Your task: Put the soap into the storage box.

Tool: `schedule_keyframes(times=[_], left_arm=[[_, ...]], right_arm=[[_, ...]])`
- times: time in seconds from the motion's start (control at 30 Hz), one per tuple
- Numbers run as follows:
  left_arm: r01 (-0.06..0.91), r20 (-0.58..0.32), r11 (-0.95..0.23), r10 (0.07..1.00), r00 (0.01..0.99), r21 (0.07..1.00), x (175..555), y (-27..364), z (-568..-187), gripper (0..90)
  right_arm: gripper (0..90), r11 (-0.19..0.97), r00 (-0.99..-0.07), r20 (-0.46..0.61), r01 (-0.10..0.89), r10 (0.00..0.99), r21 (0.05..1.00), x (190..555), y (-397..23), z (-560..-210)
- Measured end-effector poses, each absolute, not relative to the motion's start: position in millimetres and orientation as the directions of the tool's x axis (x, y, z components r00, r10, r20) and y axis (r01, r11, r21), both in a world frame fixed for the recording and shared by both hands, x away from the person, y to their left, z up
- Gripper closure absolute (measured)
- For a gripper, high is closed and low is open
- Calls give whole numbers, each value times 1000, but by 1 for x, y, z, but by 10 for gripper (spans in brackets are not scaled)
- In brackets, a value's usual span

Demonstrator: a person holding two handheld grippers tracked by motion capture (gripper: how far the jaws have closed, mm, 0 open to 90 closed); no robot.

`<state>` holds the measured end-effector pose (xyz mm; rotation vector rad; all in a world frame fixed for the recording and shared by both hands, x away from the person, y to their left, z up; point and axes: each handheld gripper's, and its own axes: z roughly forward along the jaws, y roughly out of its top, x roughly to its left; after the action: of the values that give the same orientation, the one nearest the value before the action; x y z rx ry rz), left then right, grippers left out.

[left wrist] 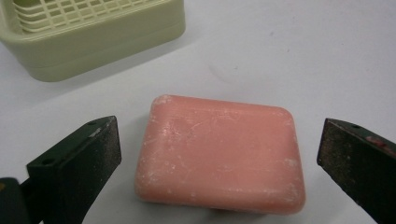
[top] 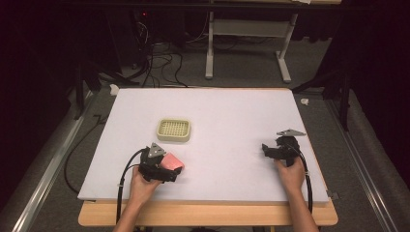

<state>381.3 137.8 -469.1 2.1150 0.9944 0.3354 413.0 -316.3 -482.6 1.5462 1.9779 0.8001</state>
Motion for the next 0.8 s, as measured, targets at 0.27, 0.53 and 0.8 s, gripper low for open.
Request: schedule_keyframes(times=[0.27, 0.53, 0.8], left_arm=[[542, -32, -459, 742, 670, 704, 382, 129, -475, 5], [545, -17, -480, 739, 673, 688, 384, 124, -479, 9], [553, -14, -490, 740, 673, 674, 386, 121, -484, 27]], right_arm=[[207, 182, -229, -30, 678, 973, 712, 413, -316, -483], [206, 182, -229, -30, 678, 973, 712, 413, -316, -483], [207, 182, -229, -30, 678, 973, 712, 413, -316, -483]])
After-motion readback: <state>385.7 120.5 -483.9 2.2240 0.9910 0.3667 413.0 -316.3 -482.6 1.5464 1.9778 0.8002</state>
